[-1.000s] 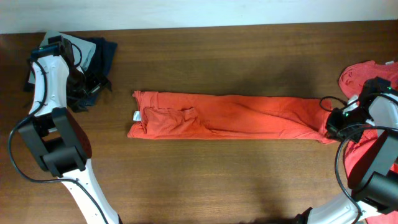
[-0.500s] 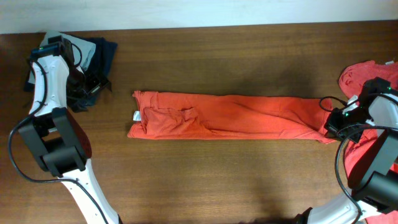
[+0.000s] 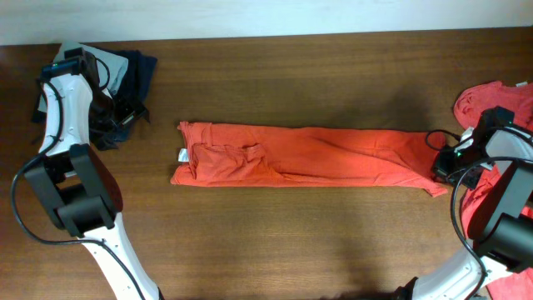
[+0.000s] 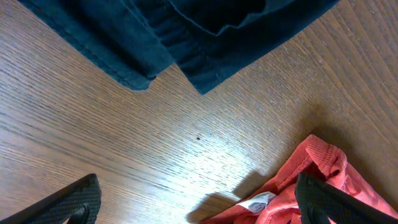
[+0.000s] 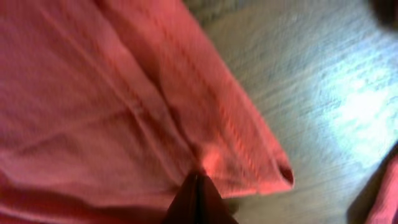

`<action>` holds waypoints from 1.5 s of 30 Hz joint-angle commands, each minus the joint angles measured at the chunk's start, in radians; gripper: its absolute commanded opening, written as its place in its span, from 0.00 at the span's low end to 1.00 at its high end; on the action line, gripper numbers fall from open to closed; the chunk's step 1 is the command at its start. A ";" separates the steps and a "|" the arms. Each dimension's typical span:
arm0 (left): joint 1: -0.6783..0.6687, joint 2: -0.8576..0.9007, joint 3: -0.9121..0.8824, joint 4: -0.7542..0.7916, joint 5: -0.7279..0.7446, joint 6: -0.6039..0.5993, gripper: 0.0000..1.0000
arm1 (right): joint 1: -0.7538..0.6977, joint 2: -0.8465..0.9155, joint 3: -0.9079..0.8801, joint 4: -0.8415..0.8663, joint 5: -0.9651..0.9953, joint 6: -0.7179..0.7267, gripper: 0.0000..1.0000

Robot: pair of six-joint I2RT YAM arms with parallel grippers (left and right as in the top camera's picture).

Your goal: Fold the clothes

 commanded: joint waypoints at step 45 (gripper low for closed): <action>0.002 -0.006 0.013 0.002 0.007 -0.006 0.99 | -0.017 -0.029 -0.085 0.145 -0.055 -0.280 0.99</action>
